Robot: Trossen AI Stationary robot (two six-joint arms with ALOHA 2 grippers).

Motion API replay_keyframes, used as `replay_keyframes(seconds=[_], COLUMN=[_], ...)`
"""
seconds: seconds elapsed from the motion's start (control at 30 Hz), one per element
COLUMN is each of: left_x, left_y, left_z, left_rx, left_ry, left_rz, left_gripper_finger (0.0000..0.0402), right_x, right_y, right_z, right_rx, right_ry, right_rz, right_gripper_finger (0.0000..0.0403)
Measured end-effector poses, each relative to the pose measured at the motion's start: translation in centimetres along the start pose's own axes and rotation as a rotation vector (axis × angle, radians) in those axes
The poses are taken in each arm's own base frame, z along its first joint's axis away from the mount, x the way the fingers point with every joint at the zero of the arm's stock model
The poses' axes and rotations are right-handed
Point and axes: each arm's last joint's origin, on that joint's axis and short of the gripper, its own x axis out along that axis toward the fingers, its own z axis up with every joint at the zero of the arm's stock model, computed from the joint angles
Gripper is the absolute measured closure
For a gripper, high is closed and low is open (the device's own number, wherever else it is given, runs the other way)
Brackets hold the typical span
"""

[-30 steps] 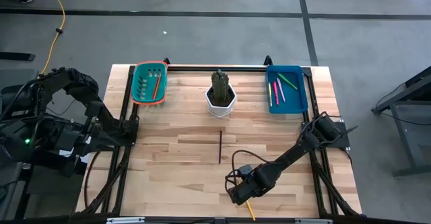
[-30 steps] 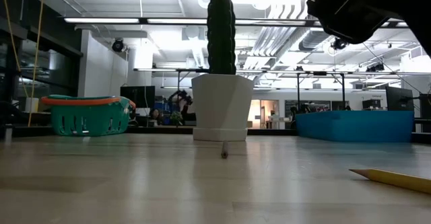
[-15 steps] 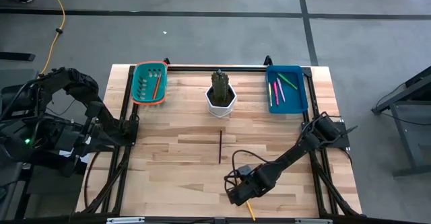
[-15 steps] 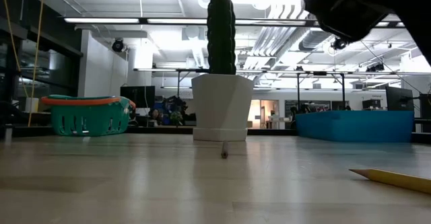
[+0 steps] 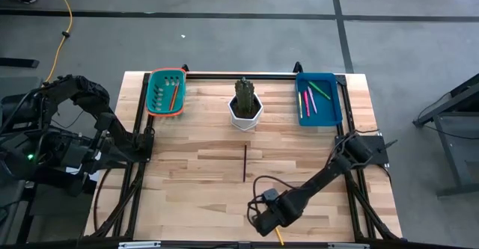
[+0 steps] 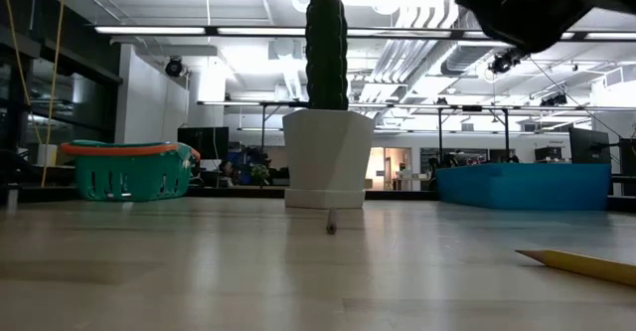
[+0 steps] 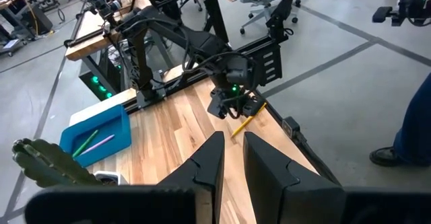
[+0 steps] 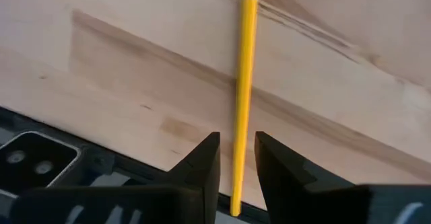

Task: Sort pens & pencils
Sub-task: Put the yellow pencil into the green bin

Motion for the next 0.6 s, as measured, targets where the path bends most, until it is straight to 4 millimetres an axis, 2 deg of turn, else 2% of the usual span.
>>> replay_keyframes(seconds=[0.27, 0.43, 0.6], left_x=[0.0, 0.0, 0.0], left_y=[0.0, 0.0, 0.0], left_z=[0.0, 0.0, 0.0], left_rx=[-0.005, -0.005, -0.005], left_ry=[-0.001, -0.001, 0.000], left_rz=[0.000, 0.000, -0.001], left_gripper_finger=[0.0355, 0.0355, 0.0355], right_x=[0.1, 1.7, 2.5], right_y=[-0.1, -0.1, 0.3], right_z=[0.4, 0.5, 0.5], right_rx=[0.000, 0.007, 0.003], right_ry=[-0.002, 0.023, 0.046], right_rz=[-0.016, -0.056, -0.035], right_gripper_finger=[0.0320, 0.0320, 0.0320])
